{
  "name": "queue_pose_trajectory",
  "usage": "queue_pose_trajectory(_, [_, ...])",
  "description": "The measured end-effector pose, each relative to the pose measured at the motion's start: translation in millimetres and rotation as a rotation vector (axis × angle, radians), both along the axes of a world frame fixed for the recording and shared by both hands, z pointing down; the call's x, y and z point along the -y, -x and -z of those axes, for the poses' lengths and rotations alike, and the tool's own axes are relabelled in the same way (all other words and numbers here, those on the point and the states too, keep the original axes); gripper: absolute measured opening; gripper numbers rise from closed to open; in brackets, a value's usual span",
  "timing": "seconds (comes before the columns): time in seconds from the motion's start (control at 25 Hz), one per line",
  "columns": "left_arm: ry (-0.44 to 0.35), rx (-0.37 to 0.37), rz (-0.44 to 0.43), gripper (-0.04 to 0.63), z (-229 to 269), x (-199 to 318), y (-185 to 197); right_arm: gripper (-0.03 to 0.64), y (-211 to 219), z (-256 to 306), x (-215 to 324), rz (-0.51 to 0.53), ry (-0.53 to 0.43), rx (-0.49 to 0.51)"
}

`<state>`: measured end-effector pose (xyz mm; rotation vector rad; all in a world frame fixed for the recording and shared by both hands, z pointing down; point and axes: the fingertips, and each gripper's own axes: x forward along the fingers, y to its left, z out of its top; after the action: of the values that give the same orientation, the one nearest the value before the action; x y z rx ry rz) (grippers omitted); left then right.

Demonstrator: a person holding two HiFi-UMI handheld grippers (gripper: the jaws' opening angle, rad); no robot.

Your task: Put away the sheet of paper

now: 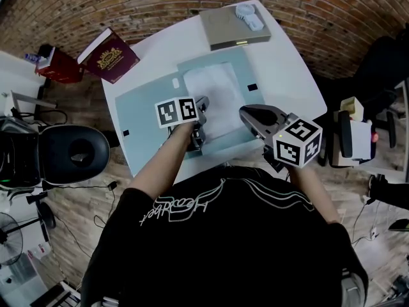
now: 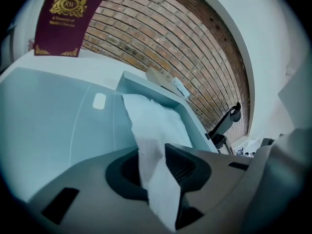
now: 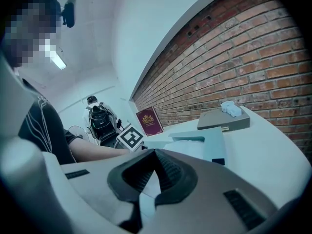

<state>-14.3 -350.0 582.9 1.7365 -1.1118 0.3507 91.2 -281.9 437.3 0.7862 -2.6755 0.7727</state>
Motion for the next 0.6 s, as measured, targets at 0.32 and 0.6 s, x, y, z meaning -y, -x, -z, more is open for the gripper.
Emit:
queue_pose_trajectory(0.32, [-0.048,0.158,-0.069,0.356,9.3,-3.3,1.3,0.002,9.6,4.2,1.3,0.036,-0.005,0.007])
queue_pose_trajectory(0.6, [-0.168,0.287,-0.102,0.382,29.2,-2.4,20.7,0.002,15.1,3.5,1.0,0.053,-0.009,0.008])
